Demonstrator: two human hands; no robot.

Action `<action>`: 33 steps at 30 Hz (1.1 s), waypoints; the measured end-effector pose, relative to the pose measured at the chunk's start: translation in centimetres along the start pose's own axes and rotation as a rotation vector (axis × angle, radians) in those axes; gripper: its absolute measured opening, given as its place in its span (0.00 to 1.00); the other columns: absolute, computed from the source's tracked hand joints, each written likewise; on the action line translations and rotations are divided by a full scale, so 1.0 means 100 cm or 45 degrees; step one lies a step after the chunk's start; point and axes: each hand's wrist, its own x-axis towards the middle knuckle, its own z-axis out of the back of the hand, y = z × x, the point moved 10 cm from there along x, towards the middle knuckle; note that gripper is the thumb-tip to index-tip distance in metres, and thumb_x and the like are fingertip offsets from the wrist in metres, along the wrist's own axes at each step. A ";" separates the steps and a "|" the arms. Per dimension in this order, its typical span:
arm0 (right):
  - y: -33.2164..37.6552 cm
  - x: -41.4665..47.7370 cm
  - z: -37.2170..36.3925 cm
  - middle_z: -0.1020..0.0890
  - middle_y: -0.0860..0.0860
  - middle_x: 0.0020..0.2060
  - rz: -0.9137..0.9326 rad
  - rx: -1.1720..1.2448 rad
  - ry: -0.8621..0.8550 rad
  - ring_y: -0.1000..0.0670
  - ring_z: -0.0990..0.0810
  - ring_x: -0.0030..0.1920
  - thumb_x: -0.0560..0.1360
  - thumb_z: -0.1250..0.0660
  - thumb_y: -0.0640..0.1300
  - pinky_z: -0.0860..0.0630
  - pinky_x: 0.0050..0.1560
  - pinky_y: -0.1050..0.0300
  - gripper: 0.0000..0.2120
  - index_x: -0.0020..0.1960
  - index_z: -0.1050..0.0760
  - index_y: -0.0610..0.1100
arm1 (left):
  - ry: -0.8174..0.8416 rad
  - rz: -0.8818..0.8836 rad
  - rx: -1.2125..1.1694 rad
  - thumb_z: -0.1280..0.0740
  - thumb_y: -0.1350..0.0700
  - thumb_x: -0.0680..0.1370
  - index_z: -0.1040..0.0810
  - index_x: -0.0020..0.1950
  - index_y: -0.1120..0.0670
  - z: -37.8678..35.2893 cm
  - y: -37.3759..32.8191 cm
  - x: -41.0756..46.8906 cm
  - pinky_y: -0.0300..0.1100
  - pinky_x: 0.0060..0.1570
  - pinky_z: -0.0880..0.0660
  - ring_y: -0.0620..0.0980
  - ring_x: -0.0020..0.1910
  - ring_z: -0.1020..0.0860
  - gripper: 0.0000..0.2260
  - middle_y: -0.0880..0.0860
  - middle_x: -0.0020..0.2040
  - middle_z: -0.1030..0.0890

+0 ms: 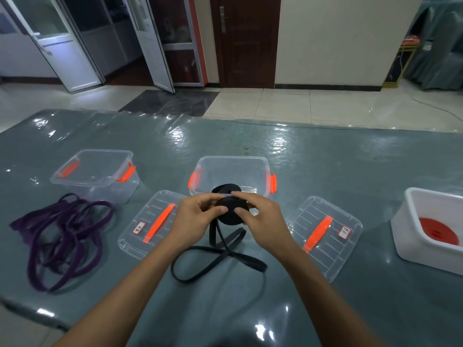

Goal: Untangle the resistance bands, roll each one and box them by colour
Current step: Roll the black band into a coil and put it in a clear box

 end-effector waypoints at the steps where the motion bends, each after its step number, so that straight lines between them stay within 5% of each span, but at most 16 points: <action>1: -0.002 0.001 0.000 0.17 0.57 0.57 -0.016 0.036 0.014 0.60 0.20 0.57 0.76 0.29 0.37 0.21 0.60 0.58 0.18 0.64 0.19 0.50 | -0.001 0.003 -0.020 0.27 0.65 0.76 0.14 0.57 0.54 -0.001 -0.001 0.001 0.41 0.54 0.19 0.51 0.50 0.14 0.12 0.50 0.49 0.12; 5: -0.019 -0.002 0.005 0.14 0.49 0.51 -0.269 0.625 -0.108 0.47 0.14 0.53 0.76 0.31 0.31 0.15 0.42 0.51 0.17 0.59 0.18 0.47 | -0.159 0.048 -0.226 0.27 0.66 0.76 0.16 0.57 0.60 0.004 0.001 0.001 0.40 0.51 0.19 0.53 0.49 0.14 0.11 0.55 0.49 0.12; 9: -0.026 -0.009 -0.003 0.13 0.45 0.51 -0.371 0.928 -0.164 0.42 0.13 0.51 0.77 0.33 0.29 0.15 0.43 0.48 0.14 0.59 0.20 0.41 | -0.249 0.081 -0.341 0.28 0.67 0.76 0.17 0.58 0.64 0.006 0.006 -0.002 0.40 0.49 0.19 0.54 0.50 0.14 0.11 0.58 0.50 0.13; 11: -0.025 -0.013 -0.007 0.14 0.46 0.51 -0.375 0.886 -0.146 0.44 0.14 0.53 0.77 0.32 0.30 0.15 0.46 0.48 0.14 0.59 0.21 0.42 | -0.246 0.095 -0.304 0.28 0.67 0.76 0.16 0.57 0.64 0.009 0.009 -0.002 0.43 0.51 0.19 0.56 0.50 0.14 0.10 0.58 0.50 0.13; 16: -0.003 -0.002 0.002 0.17 0.62 0.54 -0.054 0.025 -0.010 0.60 0.19 0.54 0.76 0.28 0.38 0.22 0.57 0.63 0.19 0.63 0.21 0.53 | -0.103 0.060 -0.107 0.27 0.67 0.75 0.15 0.55 0.59 0.008 0.004 -0.001 0.40 0.52 0.19 0.51 0.50 0.14 0.10 0.53 0.48 0.12; 21: -0.011 0.000 0.005 0.15 0.56 0.50 -0.204 0.363 -0.002 0.53 0.16 0.51 0.75 0.31 0.32 0.16 0.41 0.55 0.20 0.59 0.17 0.53 | -0.081 0.044 -0.175 0.28 0.65 0.77 0.15 0.57 0.60 0.005 -0.002 -0.001 0.42 0.52 0.19 0.54 0.50 0.14 0.09 0.55 0.49 0.13; 27: -0.019 -0.006 0.003 0.15 0.42 0.51 -0.357 0.915 -0.132 0.41 0.14 0.51 0.78 0.34 0.29 0.15 0.43 0.46 0.14 0.59 0.21 0.42 | -0.202 0.150 -0.533 0.31 0.59 0.78 0.18 0.61 0.65 0.001 0.010 -0.011 0.45 0.47 0.17 0.56 0.48 0.15 0.15 0.62 0.53 0.14; 33: -0.021 -0.010 -0.004 0.15 0.41 0.52 -0.411 0.987 -0.144 0.40 0.14 0.51 0.78 0.34 0.28 0.16 0.43 0.48 0.14 0.59 0.22 0.41 | -0.228 0.219 -0.612 0.29 0.60 0.77 0.17 0.59 0.63 0.000 0.023 -0.019 0.47 0.49 0.17 0.60 0.49 0.14 0.13 0.62 0.52 0.14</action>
